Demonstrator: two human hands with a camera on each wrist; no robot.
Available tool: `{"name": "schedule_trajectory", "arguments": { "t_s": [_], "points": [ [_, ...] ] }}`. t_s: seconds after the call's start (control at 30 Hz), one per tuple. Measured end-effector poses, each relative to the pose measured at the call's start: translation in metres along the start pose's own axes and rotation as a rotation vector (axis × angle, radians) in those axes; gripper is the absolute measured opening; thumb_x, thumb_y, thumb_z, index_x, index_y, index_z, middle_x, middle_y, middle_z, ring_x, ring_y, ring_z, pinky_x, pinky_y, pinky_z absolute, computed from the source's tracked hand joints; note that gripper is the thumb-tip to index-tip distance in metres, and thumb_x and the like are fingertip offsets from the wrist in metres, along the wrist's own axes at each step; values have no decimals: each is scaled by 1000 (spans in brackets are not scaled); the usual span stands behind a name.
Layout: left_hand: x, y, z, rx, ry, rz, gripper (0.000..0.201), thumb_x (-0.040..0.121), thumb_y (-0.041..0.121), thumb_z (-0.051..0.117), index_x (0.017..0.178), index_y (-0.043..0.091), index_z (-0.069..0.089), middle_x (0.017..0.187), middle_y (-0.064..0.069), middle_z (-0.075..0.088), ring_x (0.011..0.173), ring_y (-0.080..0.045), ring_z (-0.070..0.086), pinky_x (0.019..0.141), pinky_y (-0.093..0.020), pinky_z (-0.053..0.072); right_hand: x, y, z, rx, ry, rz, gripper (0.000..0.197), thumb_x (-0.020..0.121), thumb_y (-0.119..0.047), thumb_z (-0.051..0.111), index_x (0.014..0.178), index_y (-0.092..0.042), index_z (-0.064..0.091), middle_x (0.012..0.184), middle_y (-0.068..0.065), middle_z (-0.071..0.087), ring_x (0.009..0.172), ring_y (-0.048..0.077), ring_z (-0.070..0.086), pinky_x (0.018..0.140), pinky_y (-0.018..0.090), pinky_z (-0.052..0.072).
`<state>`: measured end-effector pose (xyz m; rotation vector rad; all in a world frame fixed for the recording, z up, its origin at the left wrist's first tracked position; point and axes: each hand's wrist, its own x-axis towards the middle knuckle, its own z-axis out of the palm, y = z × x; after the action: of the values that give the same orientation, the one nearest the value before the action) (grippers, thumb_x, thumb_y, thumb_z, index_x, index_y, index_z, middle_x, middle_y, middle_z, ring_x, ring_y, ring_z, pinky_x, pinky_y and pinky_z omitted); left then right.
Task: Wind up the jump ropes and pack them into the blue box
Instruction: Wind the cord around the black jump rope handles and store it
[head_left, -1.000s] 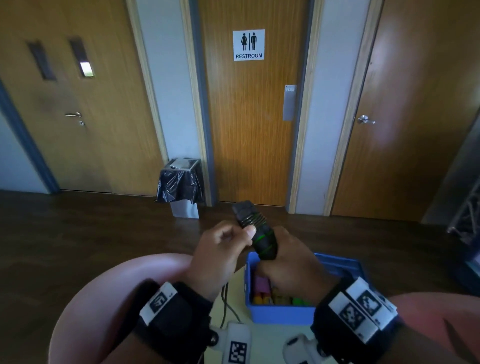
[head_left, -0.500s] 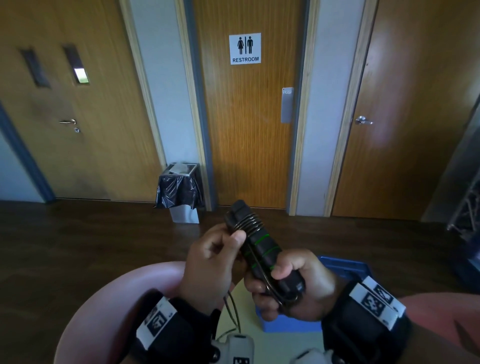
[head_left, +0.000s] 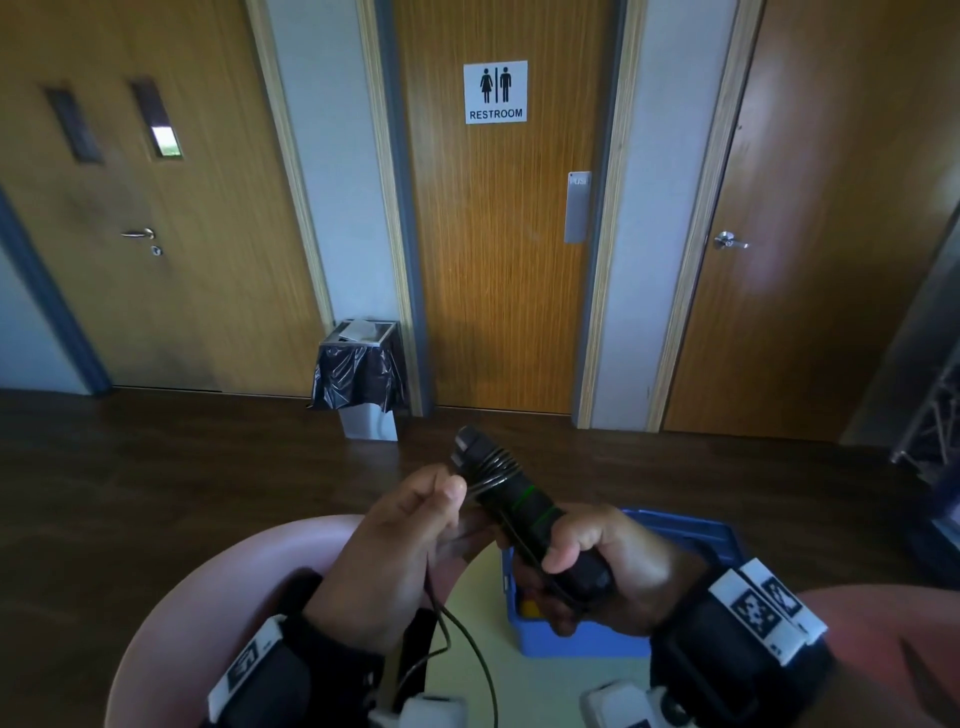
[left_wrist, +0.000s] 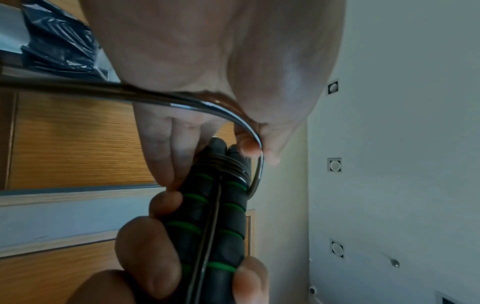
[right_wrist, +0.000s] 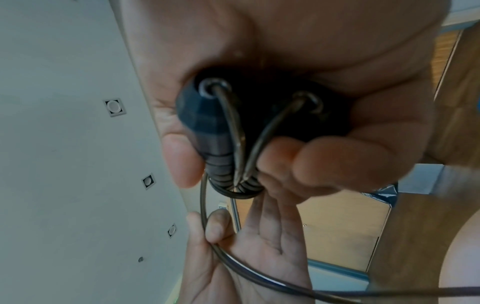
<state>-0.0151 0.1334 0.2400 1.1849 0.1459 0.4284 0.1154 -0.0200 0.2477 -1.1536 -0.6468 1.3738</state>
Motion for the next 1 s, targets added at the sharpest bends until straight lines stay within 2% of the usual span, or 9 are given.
{"name": "schedule_trajectory", "arguments": {
  "t_s": [0.07, 0.17, 0.3, 0.5, 0.67, 0.77, 0.87, 0.93, 1.0],
  "points": [
    [-2, -4, -5, 27, -9, 14, 48, 76, 41, 81, 67, 12, 44, 89, -30, 45, 81, -49, 46, 63, -38, 38, -1, 4, 1, -5, -7, 8, 60, 50, -17, 62, 108, -9, 47, 70, 12, 42, 48, 21, 42, 47, 24, 36],
    [-5, -7, -7, 94, 6, 47, 54, 74, 47, 82, 68, 10, 42, 67, -27, 33, 60, -44, 34, 56, -45, 21, -6, 9, 4, 21, -44, 26, 60, 51, -19, 60, 108, -8, 45, 70, 8, 44, 52, 21, 40, 50, 25, 34],
    [-9, -8, 4, 210, 80, 143, 43, 76, 43, 76, 64, 14, 47, 64, -14, 43, 64, -27, 43, 63, -36, 36, -8, 11, 8, 96, -116, 49, 68, 46, -21, 65, 110, -10, 41, 70, 6, 45, 50, 19, 40, 52, 23, 38],
    [-6, -6, 26, 296, 231, 307, 32, 92, 5, 59, 66, 5, 41, 48, 1, 48, 45, -5, 49, 48, -17, 42, -2, 14, 15, 336, -371, 3, 49, 64, -27, 64, 108, -12, 50, 74, 2, 44, 53, 14, 47, 55, 23, 41],
    [-3, -8, 28, 354, 270, 273, 38, 77, 36, 71, 59, 16, 45, 52, -9, 51, 48, -17, 51, 52, -33, 45, 2, 21, 14, 409, -440, -30, 49, 69, -29, 59, 113, -10, 46, 78, 2, 47, 57, 13, 50, 57, 25, 43],
    [-2, -15, 22, 369, 309, 205, 49, 76, 50, 77, 58, 18, 44, 53, -11, 51, 47, -29, 53, 56, -56, 51, 3, 24, 15, 437, -457, -48, 49, 72, -31, 57, 114, -9, 46, 78, 2, 49, 58, 14, 54, 57, 25, 45],
    [-1, -17, 18, 402, 340, 166, 51, 78, 53, 75, 59, 17, 44, 51, -10, 52, 46, -38, 54, 50, -52, 54, 3, 23, 15, 375, -381, -34, 52, 75, -35, 57, 118, -6, 53, 85, 9, 61, 68, 22, 63, 66, 30, 51],
    [0, -16, 14, 432, 419, 200, 49, 78, 48, 73, 57, 17, 41, 47, -4, 49, 42, -25, 49, 44, -33, 43, 2, 18, 17, 262, -224, 23, 54, 76, -36, 59, 119, -3, 61, 97, 17, 66, 79, 30, 68, 75, 38, 55],
    [3, -13, 8, 499, 499, 229, 51, 82, 40, 74, 55, 15, 39, 45, 6, 42, 44, -12, 41, 50, -29, 37, 1, 7, 21, 83, 76, 45, 49, 75, -31, 66, 115, -3, 65, 100, 19, 67, 82, 32, 68, 77, 45, 57]
  ]
}}
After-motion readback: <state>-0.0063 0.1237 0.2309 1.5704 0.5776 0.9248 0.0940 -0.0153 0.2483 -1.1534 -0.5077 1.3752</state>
